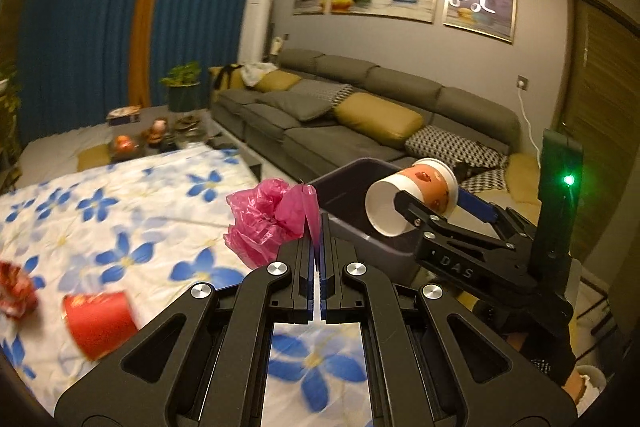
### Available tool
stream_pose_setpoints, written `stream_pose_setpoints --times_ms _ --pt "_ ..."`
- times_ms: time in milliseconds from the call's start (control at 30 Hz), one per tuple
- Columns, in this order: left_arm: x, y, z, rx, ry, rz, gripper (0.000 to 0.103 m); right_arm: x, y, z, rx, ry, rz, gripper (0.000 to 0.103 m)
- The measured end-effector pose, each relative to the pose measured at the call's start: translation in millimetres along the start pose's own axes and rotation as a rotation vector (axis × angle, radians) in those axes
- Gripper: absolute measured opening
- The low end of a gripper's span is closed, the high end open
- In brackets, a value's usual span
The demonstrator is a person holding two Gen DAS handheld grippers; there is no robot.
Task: Collect trash
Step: 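Carry the orange-white cup and pink bag with both grippers over the grey bin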
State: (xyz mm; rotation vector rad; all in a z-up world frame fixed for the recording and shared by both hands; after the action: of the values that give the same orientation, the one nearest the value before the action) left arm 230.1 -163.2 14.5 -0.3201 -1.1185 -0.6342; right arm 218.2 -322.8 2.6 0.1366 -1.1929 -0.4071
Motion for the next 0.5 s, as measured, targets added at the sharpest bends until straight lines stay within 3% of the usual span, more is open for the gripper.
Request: stream_pose_setpoints --times_ms 500 --pt "52.4 -41.3 -92.4 -0.135 0.007 -0.06 0.0 33.5 -69.6 -26.6 -0.133 -0.053 -0.066 0.083"
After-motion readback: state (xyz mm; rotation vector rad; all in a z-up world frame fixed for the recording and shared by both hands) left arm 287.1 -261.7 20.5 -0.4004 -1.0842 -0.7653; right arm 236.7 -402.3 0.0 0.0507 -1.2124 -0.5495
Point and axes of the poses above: each gripper's, at about its wrist camera, not at the fingertips, and z roughly against the way its jaws point, y to its left, x to its top, the point moved 4 cm from there along -z, roughly the way its jaws point, and after that the axes turned 14 degrees about -z, right-handed, at the moved point
